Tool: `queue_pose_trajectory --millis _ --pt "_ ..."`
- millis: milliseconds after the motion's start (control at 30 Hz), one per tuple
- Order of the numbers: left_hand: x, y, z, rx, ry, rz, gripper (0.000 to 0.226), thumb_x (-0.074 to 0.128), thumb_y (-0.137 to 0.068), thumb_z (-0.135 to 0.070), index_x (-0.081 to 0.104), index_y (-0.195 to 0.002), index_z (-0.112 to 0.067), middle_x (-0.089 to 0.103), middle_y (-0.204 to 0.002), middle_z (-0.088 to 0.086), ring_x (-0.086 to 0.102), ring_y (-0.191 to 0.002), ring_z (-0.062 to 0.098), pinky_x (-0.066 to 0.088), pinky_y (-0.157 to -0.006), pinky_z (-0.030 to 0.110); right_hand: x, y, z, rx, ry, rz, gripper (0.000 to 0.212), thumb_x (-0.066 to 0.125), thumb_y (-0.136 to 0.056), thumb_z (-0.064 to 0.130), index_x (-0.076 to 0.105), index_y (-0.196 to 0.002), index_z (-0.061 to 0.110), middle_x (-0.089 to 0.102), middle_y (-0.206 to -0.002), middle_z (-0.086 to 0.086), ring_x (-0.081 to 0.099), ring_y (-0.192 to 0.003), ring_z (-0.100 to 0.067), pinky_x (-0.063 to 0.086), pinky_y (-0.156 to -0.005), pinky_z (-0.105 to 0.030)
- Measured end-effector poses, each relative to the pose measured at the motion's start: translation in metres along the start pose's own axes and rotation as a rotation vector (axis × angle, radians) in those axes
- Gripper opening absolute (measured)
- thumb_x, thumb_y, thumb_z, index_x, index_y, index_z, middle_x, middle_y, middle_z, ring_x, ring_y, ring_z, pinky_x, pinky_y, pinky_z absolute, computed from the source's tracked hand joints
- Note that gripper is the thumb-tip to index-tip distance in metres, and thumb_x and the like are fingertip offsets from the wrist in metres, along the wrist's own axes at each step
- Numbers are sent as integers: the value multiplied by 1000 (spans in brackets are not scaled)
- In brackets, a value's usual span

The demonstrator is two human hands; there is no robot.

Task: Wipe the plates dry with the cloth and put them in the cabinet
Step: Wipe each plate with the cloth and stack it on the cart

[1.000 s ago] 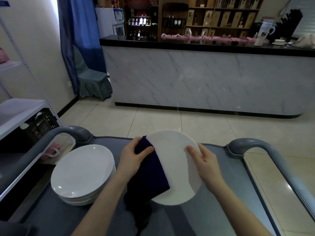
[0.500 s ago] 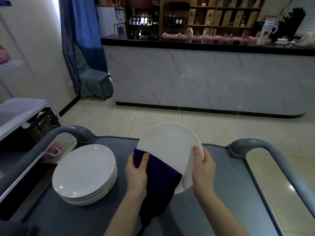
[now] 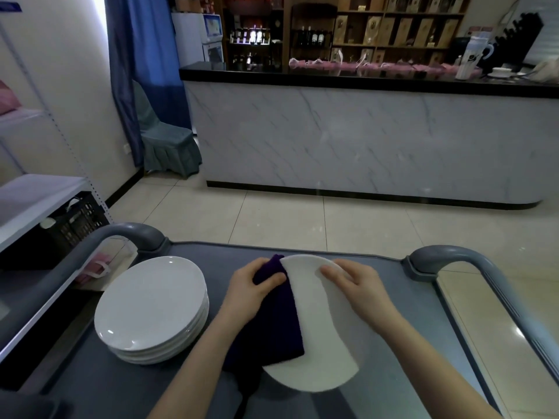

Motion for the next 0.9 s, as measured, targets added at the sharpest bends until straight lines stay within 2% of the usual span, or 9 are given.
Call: queue_pose_trajectory --millis 133,233,300,367,400,500,633,733,900 --pt "6 22 29 -207 358 -377 5 69 -90 -30 71 -86 -33 74 -85 -9 69 -83 14 55 -69 25 4 15 -13 155 -307 -430 30 60 -97 31 66 -73 15 57 -63 6 49 -58 -6 40 -55 -22" --pt "20 34 35 -278 471 -506 8 69 -90 -34 67 -97 -34 73 -88 -13 68 -86 9 54 -71 26 21 29 -22 283 -461 -633 34 57 -98 32 59 -68 17 52 -58 11 46 -54 -4 40 -54 -23" --pt "17 27 30 -265 447 -475 11 70 -90 -32 65 -99 -32 72 -93 -10 67 -89 10 55 -74 28 23 31 -21 278 -452 -626 32 56 -99 31 64 -69 22 60 -61 12 51 -55 0 43 -52 -17" --pt "4 9 18 -186 293 -378 10 70 -89 -27 65 -96 -33 72 -93 -10 67 -90 10 55 -78 29 13 27 -20 246 -408 -566 28 57 -99 29 66 -75 20 63 -64 10 54 -58 -2 44 -51 -15" --pt "-2 1 9 -119 194 -310 12 71 -89 -26 64 -94 -34 72 -90 -13 68 -87 6 54 -76 24 5 25 -19 222 -381 -522 26 57 -99 29 67 -78 19 65 -66 7 55 -59 -4 45 -51 -15" --pt "-11 -16 -15 32 19 -69 15 73 -87 -26 65 -93 -37 70 -86 -23 65 -78 -4 47 -63 8 -14 13 -7 118 -224 -282 20 59 -98 31 70 -82 27 70 -76 8 60 -62 0 45 -54 -14" --pt "0 -18 -18 48 -134 170 18 74 -85 -28 66 -90 -43 72 -89 -18 66 -80 -2 46 -65 7 -10 1 3 69 -2 -21 17 61 -96 35 73 -84 31 70 -77 15 58 -66 6 41 -58 -9" --pt "3 -10 -4 -29 1 35 15 73 -86 -28 68 -90 -41 73 -89 -14 69 -80 3 49 -66 13 -11 2 3 67 -71 -79 20 62 -97 35 75 -83 30 71 -76 11 59 -65 3 42 -58 -10" --pt "10 18 31 -256 275 -387 11 68 -90 -33 65 -100 -28 72 -99 -3 67 -93 17 56 -85 40 3 18 -15 223 -347 -531 31 59 -98 33 66 -72 16 58 -62 7 50 -59 -9 42 -56 -25"
Point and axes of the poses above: each hand's wrist, its own y-axis away from the middle knuckle, its own x-axis out of the palm, z = x × y, the point moved 5 cm from there along -y, towards the middle knuckle
